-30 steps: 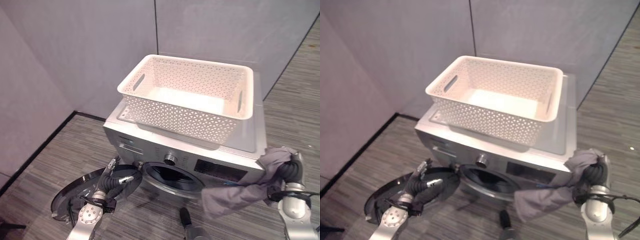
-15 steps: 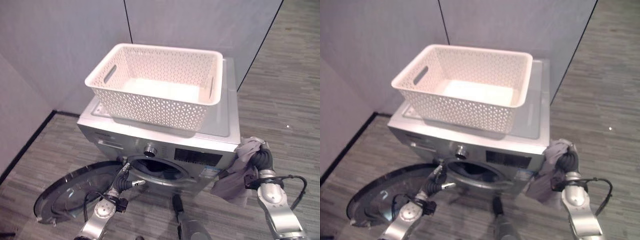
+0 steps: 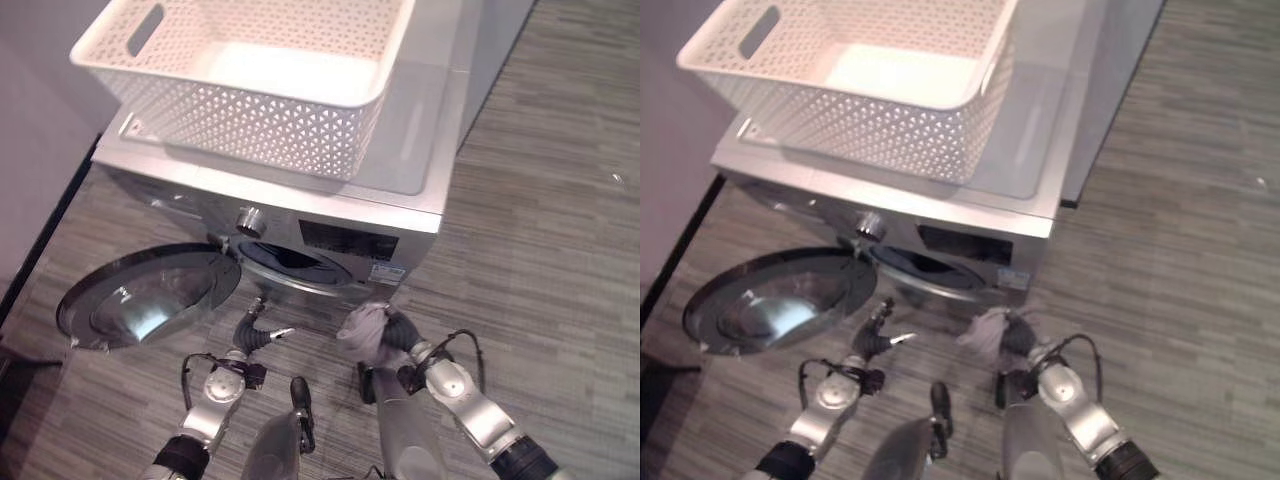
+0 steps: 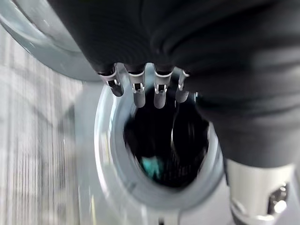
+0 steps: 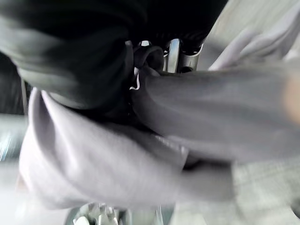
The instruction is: Grab the laundry basket,head to the washer,open it,put in the laundry and shut it.
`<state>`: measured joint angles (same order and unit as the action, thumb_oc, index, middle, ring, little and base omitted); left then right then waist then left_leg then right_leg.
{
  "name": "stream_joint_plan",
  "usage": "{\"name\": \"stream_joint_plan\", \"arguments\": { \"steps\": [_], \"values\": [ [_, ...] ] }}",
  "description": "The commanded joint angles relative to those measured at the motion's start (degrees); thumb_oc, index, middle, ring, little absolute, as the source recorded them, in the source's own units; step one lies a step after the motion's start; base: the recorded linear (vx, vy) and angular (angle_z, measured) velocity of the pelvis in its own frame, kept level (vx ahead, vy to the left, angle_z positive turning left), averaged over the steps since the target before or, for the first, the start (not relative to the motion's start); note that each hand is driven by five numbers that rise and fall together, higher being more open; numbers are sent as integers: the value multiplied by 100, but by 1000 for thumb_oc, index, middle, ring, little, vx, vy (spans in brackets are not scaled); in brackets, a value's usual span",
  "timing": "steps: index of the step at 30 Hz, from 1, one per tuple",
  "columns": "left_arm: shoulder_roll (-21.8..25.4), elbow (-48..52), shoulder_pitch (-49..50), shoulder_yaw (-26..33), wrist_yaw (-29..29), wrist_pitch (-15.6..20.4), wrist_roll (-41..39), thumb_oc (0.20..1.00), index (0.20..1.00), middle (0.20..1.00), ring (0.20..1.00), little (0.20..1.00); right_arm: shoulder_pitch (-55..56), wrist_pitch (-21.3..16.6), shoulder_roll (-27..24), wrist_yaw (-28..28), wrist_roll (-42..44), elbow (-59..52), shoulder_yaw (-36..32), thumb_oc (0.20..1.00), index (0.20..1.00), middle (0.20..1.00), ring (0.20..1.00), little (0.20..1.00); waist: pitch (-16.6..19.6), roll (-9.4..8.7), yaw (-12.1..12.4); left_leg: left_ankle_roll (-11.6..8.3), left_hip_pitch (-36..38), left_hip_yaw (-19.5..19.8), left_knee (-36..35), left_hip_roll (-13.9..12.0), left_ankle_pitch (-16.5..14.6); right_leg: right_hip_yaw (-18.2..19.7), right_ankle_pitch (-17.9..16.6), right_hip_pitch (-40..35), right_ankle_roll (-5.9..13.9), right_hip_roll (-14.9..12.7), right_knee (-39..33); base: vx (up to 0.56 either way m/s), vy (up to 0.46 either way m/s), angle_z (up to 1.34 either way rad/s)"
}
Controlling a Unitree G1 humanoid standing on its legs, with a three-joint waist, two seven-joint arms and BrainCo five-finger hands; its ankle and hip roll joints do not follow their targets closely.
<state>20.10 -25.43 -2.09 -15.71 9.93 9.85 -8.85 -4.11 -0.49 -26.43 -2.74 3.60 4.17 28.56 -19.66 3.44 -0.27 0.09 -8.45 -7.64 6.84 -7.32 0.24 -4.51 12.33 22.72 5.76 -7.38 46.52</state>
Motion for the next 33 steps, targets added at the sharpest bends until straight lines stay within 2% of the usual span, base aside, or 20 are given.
{"name": "stream_joint_plan", "arguments": {
  "steps": [1, 2, 3, 4, 6, 7, 9, 10, 11, 12, 13, 15, 17, 21, 28, 33],
  "values": [
    [386, 82, 224, -2, -139, 227, -63, 1000, 1000, 1000, 1000, 1000, 120, -621, 325, 78, 25, -775, -295, 200, 200, 200, 200, 200, 690, -667, 182, 297, -602, 140, 289, 463, -481, 210, -176, -1747, 24, -120, -2659, -81, -336, 22],
    [410, 102, 191, 0, -149, 235, -68, 1000, 1000, 1000, 1000, 1000, 102, -645, 304, 70, 61, -803, -307, 200, 200, 200, 200, 200, 691, -776, 274, 219, -816, 173, 399, 395, -363, 177, -4, -1819, -46, -28, -2895, -82, -337, 34],
    [412, 102, 191, 0, -149, 235, -68, 1000, 1000, 1000, 1000, 1000, 102, -646, 306, 70, 61, -803, -307, 200, 200, 200, 200, 200, 698, -775, 269, 217, -830, 180, 408, 392, -365, 171, -5, -1813, -48, -24, -2898, -219, -346, 26],
    [400, 100, 63, -5, -140, 249, -50, 1000, 1000, 1000, 1000, 1000, 11, -683, 231, 25, 93, -810, -287, 200, 200, 200, 200, 200, 720, -920, 382, 14, -1150, 319, 482, 215, -59, 127, 86, -1852, -173, 270, -3449, -213, -322, 5],
    [366, 63, -17, -16, -115, 251, -61, 1000, 1000, 1000, 1000, 1000, -22, -713, 187, 24, 98, -826, -288, 200, 200, 200, 200, 200, 710, -938, 382, -66, -1217, 413, 421, 160, 102, 95, 57, -1835, -210, 408, -3577, -202, -294, 11],
    [240, 13, -249, -162, -115, 252, -32, 1000, 1000, 1000, 1000, 1000, -63, -791, 85, -44, 140, -922, -353, 200, 200, 200, 200, 200, 639, -929, 319, -192, -1375, 408, 347, 64, 373, -134, 66, -1870, -289, 556, -3765, -111, -215, 43],
    [168, 29, -360, -246, -149, 243, -5, 1000, 1000, 1000, 1000, 1000, -50, -778, 25, -102, 164, -952, -396, 200, 200, 200, 200, 200, 596, -961, 196, -278, -1297, -130, 480, -105, 186, -394, 116, -1930, -279, 470, -3845, -123, -152, 111],
    [163, 72, -402, -270, -163, 251, 13, 1000, 1000, 1000, 1000, 1000, -72, -770, -19, -124, 186, -1047, -409, 200, 200, 200, 200, 200, 535, -983, 162, -317, -1355, -310, 793, -327, 83, -497, 46, -1913, -287, 412, -3896, -169, -24, 147],
    [189, 121, -376, -281, -160, 258, -14, 1000, 1000, 1000, 1000, 1000, -113, -800, -49, -135, 217, -1094, -360, 200, 200, 200, 200, 200, 506, -1018, 187, -383, -1327, -128, 883, -488, 69, -518, 1, -1867, -289, 357, -3883, -204, 41, 114],
    [254, 264, -318, -256, -169, 257, -34, 1000, 1000, 1000, 1000, 1000, -179, -824, -44, -85, 311, -1161, -283, 200, 200, 200, 200, 200, 508, -996, 281, -351, -1214, 376, 703, -431, 138, -489, -108, -1767, -281, 394, -3846, -104, 78, 27],
    [258, 312, -316, -288, -178, 258, -23, 1000, 1000, 1000, 1000, 1000, -227, -880, -11, -21, 419, -1159, -241, 200, 200, 200, 200, 200, 514, -997, 344, -421, -1135, 1040, 599, -348, 153, -360, -118, -1767, -274, 415, -3825, -59, 71, -37],
    [227, 292, -357, -375, -229, 238, -16, 1000, 1000, 1000, 1000, 1000, -186, -885, -16, 7, 431, -1208, -275, 200, 200, 200, 200, 200, 532, -945, 282, -451, -1051, 1224, 430, -396, 189, -373, -113, -1756, -256, 398, -3776, 46, 56, -68],
    [226, 320, -349, -477, -313, 244, -36, 1000, 1000, 1000, 1000, 1000, -109, -869, -37, 30, 434, -1273, -335, 200, 200, 200, 200, 200, 614, -811, 177, -450, -849, 1003, 199, -472, 168, -475, -78, -1808, -220, 318, -3732, 100, 168, -9],
    [371, 609, -413, -633, -486, 229, -121, 1000, 1000, 1000, 1000, 1000, 21, -822, -94, 51, 543, -1403, -451, 200, 200, 200, 200, 200, 646, -674, 137, -436, -741, 869, 166, -243, 66, -464, -97, -1744, -195, 43, -3508, 52, 230, 41],
    [614, 974, -546, -771, -605, 226, -238, 1000, 1000, 1000, 1000, 1000, -87, -802, -4, 110, 672, -1452, -400, 200, 200, 200, 200, 200, 755, -696, 112, -321, -599, 713, -151, -55, 50, -382, -271, -1687, -27, -157, -3625, 25, 116, -4],
    [666, 1049, -725, -891, -609, 223, -218, 1000, 1000, 1000, 1000, 1000, -268, -814, 63, 107, 789, -1476, -278, 200, 200, 200, 200, 200, 760, -737, 115, -282, -599, 656, -307, 5, 95, -325, -367, -1578, 34, -204, -3676, -24, 60, -8]
  ]
}}
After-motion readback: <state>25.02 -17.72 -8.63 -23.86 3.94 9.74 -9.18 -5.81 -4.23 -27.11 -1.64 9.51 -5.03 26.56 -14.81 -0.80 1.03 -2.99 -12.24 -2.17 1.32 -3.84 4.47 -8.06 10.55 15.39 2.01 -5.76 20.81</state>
